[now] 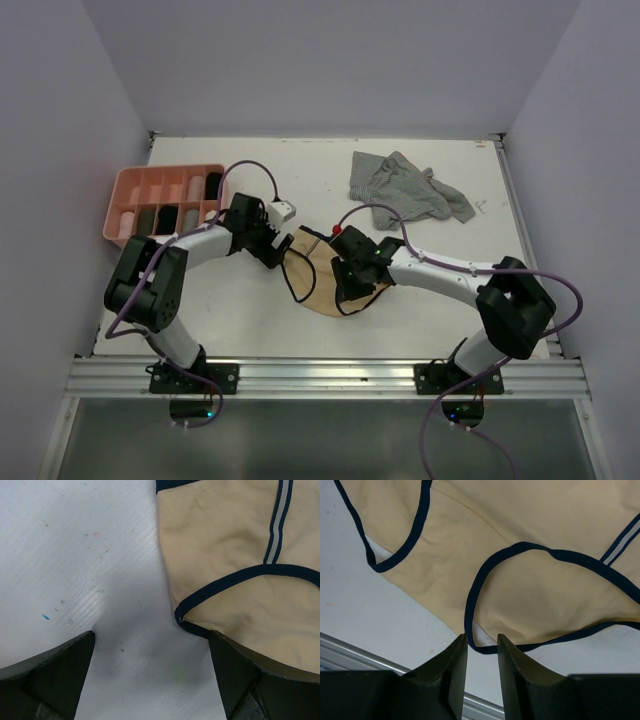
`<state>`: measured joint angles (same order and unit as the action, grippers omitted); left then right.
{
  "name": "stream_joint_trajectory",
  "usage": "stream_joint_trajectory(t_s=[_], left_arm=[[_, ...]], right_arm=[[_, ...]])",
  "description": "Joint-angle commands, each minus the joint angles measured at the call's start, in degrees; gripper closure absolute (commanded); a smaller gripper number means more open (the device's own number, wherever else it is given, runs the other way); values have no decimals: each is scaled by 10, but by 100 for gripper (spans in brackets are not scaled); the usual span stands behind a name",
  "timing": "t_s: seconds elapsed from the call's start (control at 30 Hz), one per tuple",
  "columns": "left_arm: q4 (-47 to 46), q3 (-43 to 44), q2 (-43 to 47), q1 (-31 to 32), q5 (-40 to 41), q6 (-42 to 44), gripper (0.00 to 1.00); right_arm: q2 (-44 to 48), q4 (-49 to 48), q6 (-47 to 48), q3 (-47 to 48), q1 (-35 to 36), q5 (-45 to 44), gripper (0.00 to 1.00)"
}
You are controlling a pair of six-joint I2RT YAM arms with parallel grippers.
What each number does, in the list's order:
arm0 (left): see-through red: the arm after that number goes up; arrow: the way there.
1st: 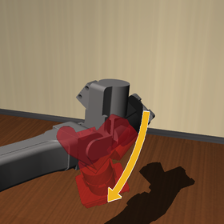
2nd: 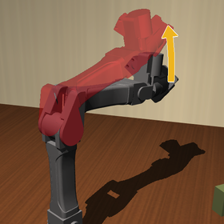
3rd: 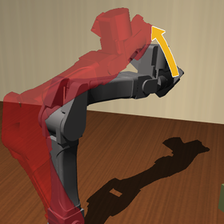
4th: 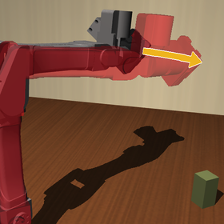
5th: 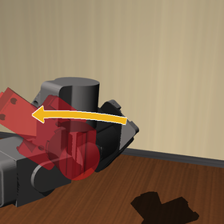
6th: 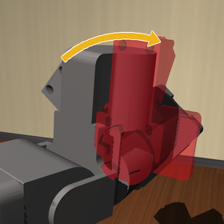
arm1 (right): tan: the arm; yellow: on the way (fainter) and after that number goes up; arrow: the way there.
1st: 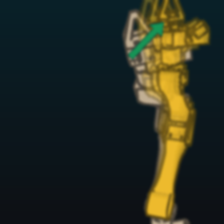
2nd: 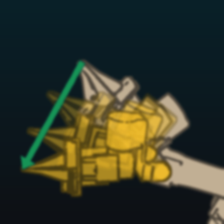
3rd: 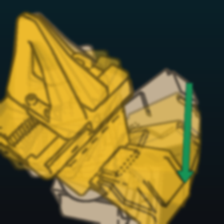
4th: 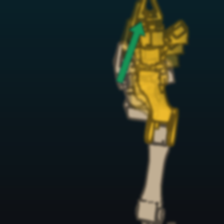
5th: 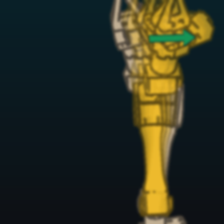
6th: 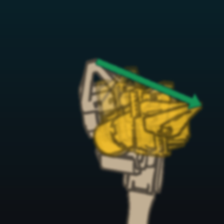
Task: Roll the underwear
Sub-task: Flatten the underwear
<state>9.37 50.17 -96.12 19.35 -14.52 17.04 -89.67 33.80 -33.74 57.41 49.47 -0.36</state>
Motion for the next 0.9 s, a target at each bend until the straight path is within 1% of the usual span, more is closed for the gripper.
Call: stream_joint_trajectory(t_s=[0.0, 0.17, 0.3, 0.47, 0.53, 0.8, 0.87], left_arm=[[-22, 18, -8, 6, 3, -13, 0], [-8, 18, 12, 6, 4, -11, 0], [11, 15, 51, 6, 5, -3, 0], [26, 19, 81, 6, -3, -2, 0], [24, 19, 81, 7, -10, -4, 0], [-8, 9, 35, 11, -12, -17, 0], [-12, 5, 24, 12, -9, -19, 0]], right_arm=[[2, -40, -48, -13, 4, 19, 65], [-7, -53, -58, -20, 5, 26, 65], [-3, -68, -70, -33, 6, 36, 68], [2, -77, -83, -42, 5, 42, 68], [1, -82, -86, -49, 5, 41, 68], [-14, -106, -98, -69, 7, 49, 68], [-15, -109, -99, -71, 6, 51, 70]])
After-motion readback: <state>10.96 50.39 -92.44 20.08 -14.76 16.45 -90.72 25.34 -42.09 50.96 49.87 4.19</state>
